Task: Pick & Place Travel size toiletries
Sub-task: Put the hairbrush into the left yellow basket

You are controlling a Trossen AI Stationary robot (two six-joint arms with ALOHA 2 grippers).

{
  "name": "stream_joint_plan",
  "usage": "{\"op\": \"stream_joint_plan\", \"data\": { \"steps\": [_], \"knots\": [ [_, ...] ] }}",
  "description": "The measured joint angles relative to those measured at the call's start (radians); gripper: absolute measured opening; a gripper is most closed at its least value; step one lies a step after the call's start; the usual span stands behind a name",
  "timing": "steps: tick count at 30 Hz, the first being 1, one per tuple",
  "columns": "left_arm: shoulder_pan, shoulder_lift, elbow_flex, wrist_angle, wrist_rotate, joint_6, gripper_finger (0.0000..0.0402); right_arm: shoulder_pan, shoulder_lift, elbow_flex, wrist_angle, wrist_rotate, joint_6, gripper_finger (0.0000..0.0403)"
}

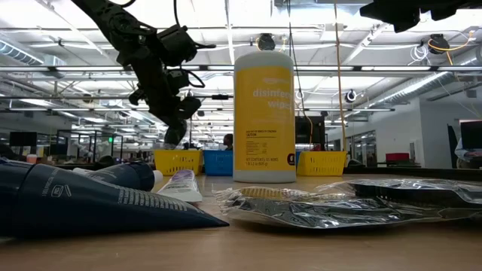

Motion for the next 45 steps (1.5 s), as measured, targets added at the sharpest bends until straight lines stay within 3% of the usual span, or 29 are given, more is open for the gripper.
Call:
{"op": "stream_joint_plan", "data": {
  "steps": [11,24,34,42,45],
  "knots": [
    [0.000,0.000,0.000,0.000,0.063,-0.007,0.0006,0.000,0.000,0.000,0.000,0.000,0.001,0.0180],
    [0.001,0.000,0.000,-0.001,0.049,0.000,0.0083,0.000,0.000,0.000,0.000,0.000,0.002,0.0180],
    [0.001,0.000,0.000,0.021,0.053,-0.011,0.0106,0.000,0.000,0.000,0.000,0.000,0.002,0.0180],
    [-0.038,-0.045,0.002,0.035,0.233,0.045,0.0108,0.000,0.000,0.000,0.000,0.000,0.002,0.0180],
    [-0.080,-0.088,0.002,0.027,0.244,0.046,0.0108,0.000,0.000,0.000,0.000,0.000,0.002,0.0181]
  ]
}}
